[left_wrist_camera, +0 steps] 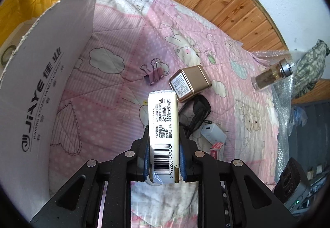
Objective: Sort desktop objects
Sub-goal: 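Carry the tissue pack in left tool and staples box in right tool over the box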
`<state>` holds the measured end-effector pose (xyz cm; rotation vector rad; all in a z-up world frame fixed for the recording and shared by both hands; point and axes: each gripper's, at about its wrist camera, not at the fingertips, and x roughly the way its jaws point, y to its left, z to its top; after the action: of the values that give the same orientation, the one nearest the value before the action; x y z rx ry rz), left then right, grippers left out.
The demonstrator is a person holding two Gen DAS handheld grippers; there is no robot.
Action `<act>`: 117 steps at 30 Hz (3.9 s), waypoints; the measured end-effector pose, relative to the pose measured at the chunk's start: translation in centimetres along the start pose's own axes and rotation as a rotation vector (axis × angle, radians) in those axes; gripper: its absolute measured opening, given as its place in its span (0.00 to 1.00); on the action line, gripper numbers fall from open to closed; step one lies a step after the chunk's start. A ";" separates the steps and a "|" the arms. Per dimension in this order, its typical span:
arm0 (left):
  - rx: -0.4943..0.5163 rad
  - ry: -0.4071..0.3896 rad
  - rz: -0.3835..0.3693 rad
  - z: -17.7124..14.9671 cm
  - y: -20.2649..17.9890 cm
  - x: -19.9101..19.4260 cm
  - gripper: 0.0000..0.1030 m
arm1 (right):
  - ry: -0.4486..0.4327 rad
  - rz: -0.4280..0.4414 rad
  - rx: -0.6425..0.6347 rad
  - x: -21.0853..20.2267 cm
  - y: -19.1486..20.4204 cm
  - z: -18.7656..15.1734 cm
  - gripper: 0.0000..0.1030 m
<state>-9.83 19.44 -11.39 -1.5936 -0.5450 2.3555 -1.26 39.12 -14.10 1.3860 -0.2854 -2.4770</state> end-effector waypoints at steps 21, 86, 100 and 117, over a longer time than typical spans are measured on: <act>0.103 -0.126 0.027 -5.8 1.6 -9.7 0.22 | -0.022 -0.007 -0.031 -3.9 6.4 -2.0 0.37; -0.012 -0.332 0.027 -5.0 11.7 -20.8 0.22 | -0.087 -0.008 -0.440 -6.6 25.8 2.8 0.37; -0.069 -0.291 0.035 -2.8 14.9 -20.0 0.22 | -0.069 -0.012 -0.478 -4.8 27.6 5.8 0.37; -0.091 -0.209 0.052 -0.9 16.1 -17.6 0.22 | -0.019 -0.011 -0.510 -2.0 28.8 8.9 0.38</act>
<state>-2.36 -1.99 -4.00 -1.4216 -0.6690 2.5888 -3.54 13.00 1.00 1.1439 0.3312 -2.3405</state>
